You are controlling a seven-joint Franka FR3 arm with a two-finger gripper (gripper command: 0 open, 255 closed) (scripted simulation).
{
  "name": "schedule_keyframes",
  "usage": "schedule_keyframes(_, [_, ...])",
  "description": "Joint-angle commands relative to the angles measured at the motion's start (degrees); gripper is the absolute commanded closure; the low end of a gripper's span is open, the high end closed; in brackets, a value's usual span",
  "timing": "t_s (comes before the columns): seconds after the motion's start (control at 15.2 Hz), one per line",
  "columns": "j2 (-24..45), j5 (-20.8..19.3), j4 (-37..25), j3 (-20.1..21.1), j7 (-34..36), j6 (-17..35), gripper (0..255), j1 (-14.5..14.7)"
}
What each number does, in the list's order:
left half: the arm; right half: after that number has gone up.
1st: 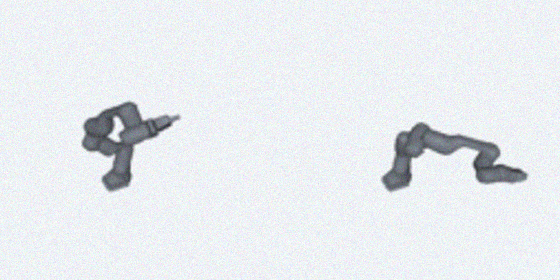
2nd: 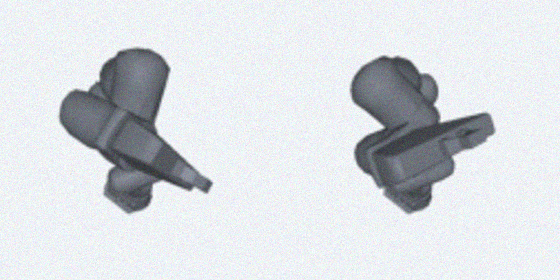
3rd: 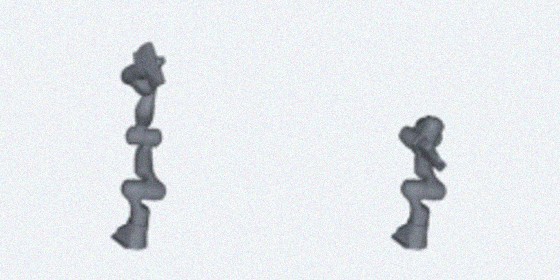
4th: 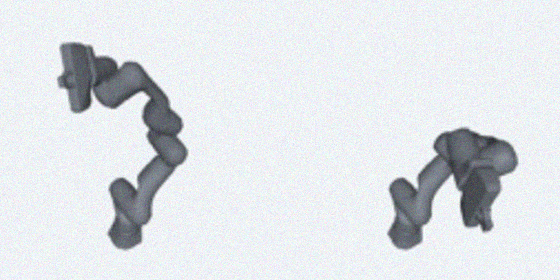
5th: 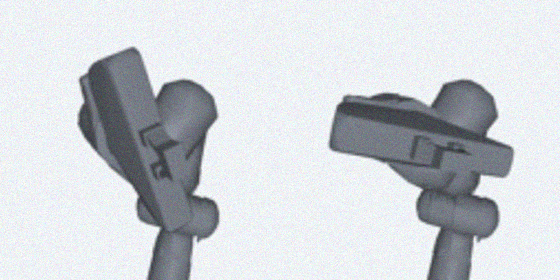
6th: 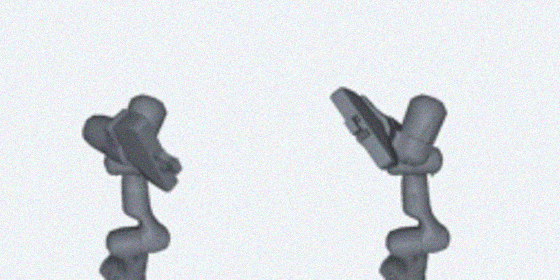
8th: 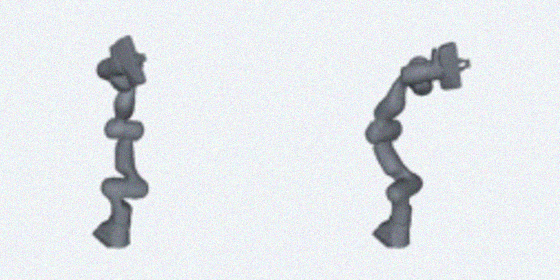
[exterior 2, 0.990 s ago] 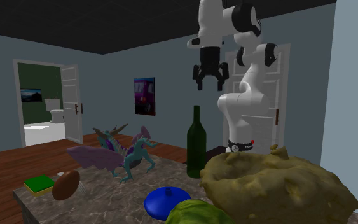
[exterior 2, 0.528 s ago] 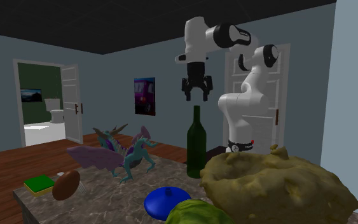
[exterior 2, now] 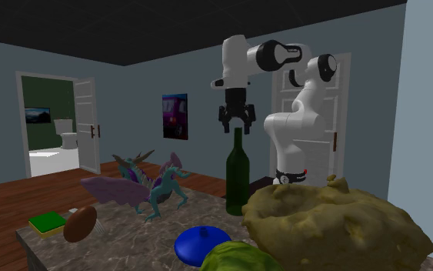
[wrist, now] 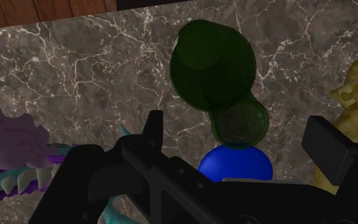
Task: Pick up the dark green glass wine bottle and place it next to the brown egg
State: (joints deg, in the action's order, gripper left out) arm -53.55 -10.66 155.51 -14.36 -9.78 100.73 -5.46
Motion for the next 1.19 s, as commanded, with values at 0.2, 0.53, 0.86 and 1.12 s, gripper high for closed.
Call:
schedule_keyframes(0.2, [0.0,-0.2,0.8,-0.2,-0.1,0.7,0,-0.1])
schedule_keyframes(0.53, [0.0,-0.2,0.7,-0.2,-0.1,0.7,255,-0.1])
schedule_keyframes(0.86, [-0.1,-0.2,0.7,-0.2,-0.1,0.7,255,-0.1])
schedule_keyframes(1.12, [-0.1,-0.1,0.0,-0.1,-0.1,-0.1,255,-0.1])
